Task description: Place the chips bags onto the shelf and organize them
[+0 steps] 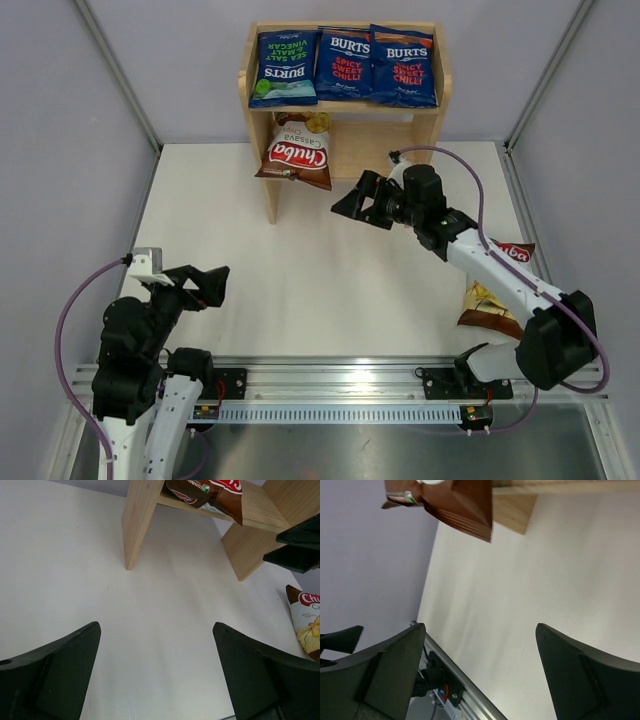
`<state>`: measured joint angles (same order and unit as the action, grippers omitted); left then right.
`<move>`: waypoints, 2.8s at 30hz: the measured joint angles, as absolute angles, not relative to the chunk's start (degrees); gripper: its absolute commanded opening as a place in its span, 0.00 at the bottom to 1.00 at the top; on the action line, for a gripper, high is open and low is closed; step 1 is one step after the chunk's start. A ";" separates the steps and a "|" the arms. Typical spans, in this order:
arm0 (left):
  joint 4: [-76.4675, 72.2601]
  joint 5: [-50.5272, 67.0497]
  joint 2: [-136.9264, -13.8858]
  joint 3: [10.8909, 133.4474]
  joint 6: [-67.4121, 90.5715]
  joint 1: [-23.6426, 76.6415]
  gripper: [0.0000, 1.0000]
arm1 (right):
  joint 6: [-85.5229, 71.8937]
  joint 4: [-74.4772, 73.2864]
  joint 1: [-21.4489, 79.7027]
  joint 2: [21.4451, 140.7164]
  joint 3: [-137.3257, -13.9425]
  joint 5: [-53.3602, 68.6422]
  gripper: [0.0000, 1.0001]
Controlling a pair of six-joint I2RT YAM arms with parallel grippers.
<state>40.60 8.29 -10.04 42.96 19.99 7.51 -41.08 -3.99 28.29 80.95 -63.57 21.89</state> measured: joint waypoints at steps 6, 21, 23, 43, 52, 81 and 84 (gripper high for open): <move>40.58 8.29 -9.89 42.65 20.45 7.51 0.99 | -36.14 -15.44 28.10 67.90 -57.49 12.03 0.99; 40.64 8.29 -21.78 42.50 20.97 9.30 0.99 | -34.44 -35.20 9.34 63.02 -50.24 -15.38 1.00; 40.62 8.27 -22.35 42.50 20.97 9.87 0.99 | -33.80 -35.83 1.91 66.46 -52.01 -16.34 1.00; 41.04 6.72 -18.92 42.50 21.06 17.89 0.99 | -21.10 -26.94 -34.06 92.79 -66.74 -7.64 0.99; 41.04 6.85 -18.72 42.50 21.04 21.71 0.99 | -20.38 -22.04 -34.30 101.12 -63.92 6.90 0.99; 41.01 7.31 -18.94 42.50 21.02 22.90 0.99 | -38.79 -5.43 -34.28 80.66 -41.52 22.76 0.00; 40.99 7.46 -19.22 42.50 21.02 22.90 0.99 | -40.53 -5.61 -34.28 76.31 -41.19 23.29 0.00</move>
<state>40.99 7.46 -19.22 42.50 21.02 22.90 -40.53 -5.61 -34.28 76.31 -41.19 23.29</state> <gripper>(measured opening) 0.988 0.018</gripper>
